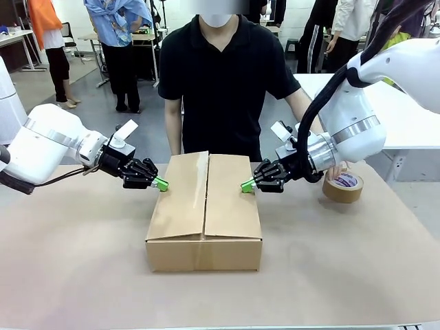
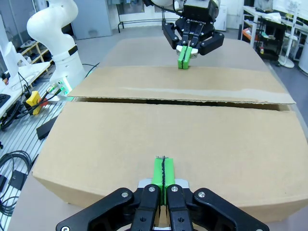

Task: Wrap the clocks to prevent damage.
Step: Push the left (or right) flap of the Package Box to close it, then after the human seals the box with tape, release both hands from the side flaps of the Package Box.

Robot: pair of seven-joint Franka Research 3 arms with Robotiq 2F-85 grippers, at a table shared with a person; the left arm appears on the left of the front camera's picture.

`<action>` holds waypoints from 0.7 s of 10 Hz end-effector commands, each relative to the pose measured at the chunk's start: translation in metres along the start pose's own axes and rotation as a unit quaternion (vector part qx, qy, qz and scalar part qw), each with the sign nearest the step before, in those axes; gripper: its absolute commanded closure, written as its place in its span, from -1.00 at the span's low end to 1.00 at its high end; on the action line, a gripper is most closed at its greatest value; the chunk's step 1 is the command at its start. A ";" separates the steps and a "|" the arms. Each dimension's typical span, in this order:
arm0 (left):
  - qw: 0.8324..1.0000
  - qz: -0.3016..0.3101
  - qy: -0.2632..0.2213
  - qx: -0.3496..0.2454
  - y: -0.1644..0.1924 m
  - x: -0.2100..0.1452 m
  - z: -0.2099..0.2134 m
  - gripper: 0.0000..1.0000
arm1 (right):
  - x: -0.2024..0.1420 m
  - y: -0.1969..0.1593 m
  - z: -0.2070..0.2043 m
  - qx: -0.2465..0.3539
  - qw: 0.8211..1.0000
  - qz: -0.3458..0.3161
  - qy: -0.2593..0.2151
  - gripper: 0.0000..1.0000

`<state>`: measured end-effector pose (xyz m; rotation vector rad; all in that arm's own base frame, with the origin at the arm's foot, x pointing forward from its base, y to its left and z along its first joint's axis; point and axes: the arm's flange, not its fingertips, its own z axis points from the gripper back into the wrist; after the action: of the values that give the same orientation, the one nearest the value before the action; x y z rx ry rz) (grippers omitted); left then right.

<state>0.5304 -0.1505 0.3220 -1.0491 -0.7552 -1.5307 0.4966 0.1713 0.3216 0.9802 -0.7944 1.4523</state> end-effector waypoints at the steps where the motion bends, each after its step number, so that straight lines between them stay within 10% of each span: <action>1: 1.000 0.002 0.002 0.003 0.000 -0.002 -0.001 0.99 | -0.003 0.000 -0.003 -0.001 1.000 -0.003 0.003 0.98; 7: 1.000 0.002 0.002 0.003 0.000 -0.002 -0.001 0.99 | -0.003 0.000 -0.003 -0.001 1.000 -0.003 0.003 0.98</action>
<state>0.5304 -0.1505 0.3221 -1.0492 -0.7552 -1.5307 0.4966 0.1713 0.3216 0.9802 -0.7944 1.4524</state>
